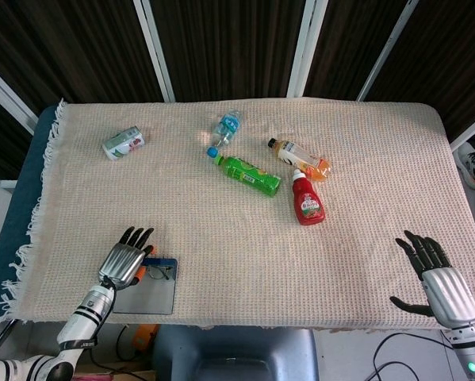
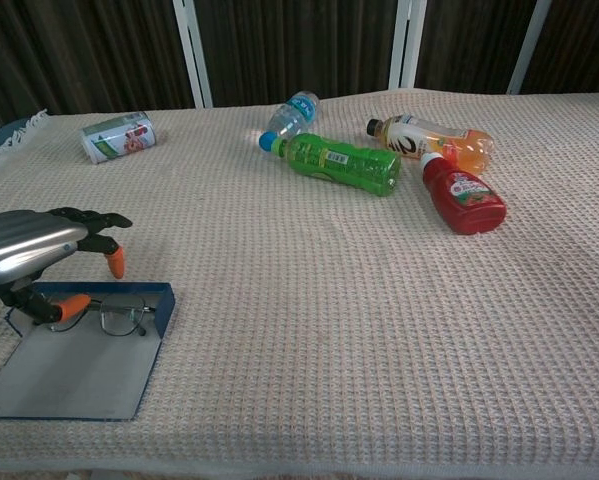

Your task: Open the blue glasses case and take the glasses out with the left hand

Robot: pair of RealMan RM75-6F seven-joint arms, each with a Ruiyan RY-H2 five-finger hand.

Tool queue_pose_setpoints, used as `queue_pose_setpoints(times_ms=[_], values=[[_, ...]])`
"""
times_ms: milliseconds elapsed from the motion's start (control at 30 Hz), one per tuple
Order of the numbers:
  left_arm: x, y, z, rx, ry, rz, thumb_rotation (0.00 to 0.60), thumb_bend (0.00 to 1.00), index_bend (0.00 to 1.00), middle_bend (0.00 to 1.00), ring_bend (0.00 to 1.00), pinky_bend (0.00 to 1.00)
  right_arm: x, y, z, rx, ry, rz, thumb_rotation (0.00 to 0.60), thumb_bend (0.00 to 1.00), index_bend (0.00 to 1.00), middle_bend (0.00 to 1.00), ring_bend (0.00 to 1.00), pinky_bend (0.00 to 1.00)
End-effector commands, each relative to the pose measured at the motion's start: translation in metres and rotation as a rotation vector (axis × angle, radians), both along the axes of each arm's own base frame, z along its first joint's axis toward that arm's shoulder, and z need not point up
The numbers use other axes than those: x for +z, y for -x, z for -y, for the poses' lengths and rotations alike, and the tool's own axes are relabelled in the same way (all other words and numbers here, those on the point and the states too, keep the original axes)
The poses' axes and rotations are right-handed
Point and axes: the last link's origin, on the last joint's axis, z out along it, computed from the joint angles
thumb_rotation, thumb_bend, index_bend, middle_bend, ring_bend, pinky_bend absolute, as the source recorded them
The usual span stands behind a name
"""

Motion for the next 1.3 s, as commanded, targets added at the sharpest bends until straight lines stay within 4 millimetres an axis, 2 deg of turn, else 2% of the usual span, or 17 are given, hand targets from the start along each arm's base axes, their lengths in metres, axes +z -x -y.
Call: queue_pose_setpoints(times_ms=[33, 1300], values=[[-0.0009, 0.0010, 0.0011, -0.008, -0.006, -0.002, 0.600, 0.42, 0.35, 0.00, 0.00, 0.00, 0.0000, 0.0000, 0.0000, 0.000, 0.000, 0.000, 0.600, 0.15, 0.00, 0.00, 0.00, 0.00], [-0.0077, 0.0055, -0.0038, 0.011, -0.017, 0.033, 0.600, 0.42, 0.46, 0.00, 0.00, 0.00, 0.0012, 0.0001, 0.0003, 0.000, 0.007, 0.004, 0.600, 0.15, 0.00, 0.00, 0.00, 0.00]])
